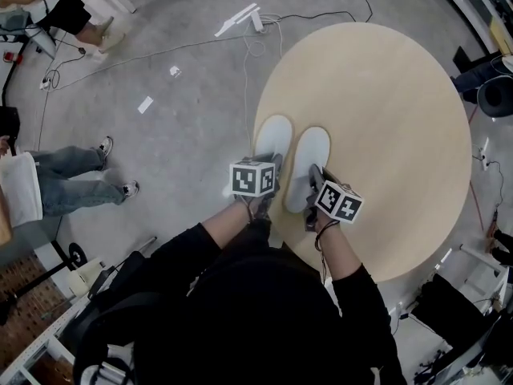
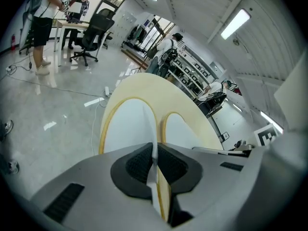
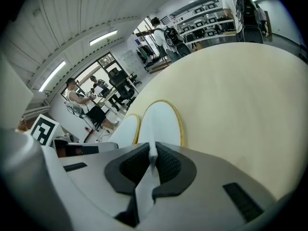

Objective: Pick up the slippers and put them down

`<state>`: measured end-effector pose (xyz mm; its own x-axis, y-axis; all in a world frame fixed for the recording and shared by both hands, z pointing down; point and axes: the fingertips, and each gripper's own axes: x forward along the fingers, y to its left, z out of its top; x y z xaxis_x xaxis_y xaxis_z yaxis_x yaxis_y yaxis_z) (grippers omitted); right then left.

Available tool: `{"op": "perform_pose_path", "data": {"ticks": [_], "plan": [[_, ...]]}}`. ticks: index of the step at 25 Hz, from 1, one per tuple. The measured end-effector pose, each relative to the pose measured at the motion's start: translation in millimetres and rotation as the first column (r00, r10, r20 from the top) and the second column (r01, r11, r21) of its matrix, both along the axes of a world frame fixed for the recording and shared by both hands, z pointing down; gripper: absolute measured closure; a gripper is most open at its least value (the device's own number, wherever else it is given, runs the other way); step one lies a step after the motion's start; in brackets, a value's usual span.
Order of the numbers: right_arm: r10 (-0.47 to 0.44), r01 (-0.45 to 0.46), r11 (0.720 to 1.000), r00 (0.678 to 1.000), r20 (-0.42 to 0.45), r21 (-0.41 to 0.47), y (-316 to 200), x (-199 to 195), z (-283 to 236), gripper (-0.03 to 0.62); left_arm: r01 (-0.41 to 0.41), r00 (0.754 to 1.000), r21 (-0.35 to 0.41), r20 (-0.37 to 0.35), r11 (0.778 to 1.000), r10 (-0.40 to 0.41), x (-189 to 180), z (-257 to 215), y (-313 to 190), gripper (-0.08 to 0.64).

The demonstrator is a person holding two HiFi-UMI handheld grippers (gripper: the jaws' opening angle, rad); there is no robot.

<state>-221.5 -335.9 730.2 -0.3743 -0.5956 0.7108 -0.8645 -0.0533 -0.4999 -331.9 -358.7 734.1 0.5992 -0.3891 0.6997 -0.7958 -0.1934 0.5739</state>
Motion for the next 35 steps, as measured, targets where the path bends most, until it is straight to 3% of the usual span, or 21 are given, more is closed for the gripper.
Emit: {"op": "perform_pose_path", "data": {"ticks": [11,17,20,23,26,31,35], "plan": [[-0.032,0.032,0.999,0.999,-0.014,-0.013,-2.5,-10.1,3.2,0.557,-0.033,0.999,-0.003,0.012,0.999,0.033,-0.6,4.7,3.9,0.525],[-0.047,0.046,0.999,0.999,-0.028,-0.027,7.0,-10.7,4.2,0.431,-0.065,0.997,0.021,0.045,0.998,0.064,-3.8,0.8,10.9,0.500],[-0.028,0.028,0.999,0.999,-0.035,-0.018,13.0,-5.6,-0.7,0.414,-0.069,0.997,0.025,0.048,0.997,0.068,-8.8,-1.8,18.3,0.443],[-0.023,0.023,1.000,0.999,-0.029,-0.002,23.8,-4.8,-8.7,0.408,-0.085,0.996,0.011,0.027,0.996,0.085,-13.8,-7.1,33.6,0.434],[0.005,-0.005,1.000,1.000,-0.014,0.023,34.0,-3.3,-24.5,0.408,-0.122,0.992,0.002,0.003,0.992,0.122,-14.9,-15.6,53.7,0.434],[0.042,-0.046,0.997,0.997,0.064,0.060,49.4,-1.3,-53.4,0.416,-0.097,0.991,0.059,-0.086,0.994,0.101,-11.6,-47.3,71.3,0.436],[0.001,-0.009,0.990,0.998,0.057,0.138,54.4,-7.2,-84.1,0.521,-0.092,0.982,0.121,-0.153,0.988,0.110,-7.9,-78.8,68.5,0.456]]}}
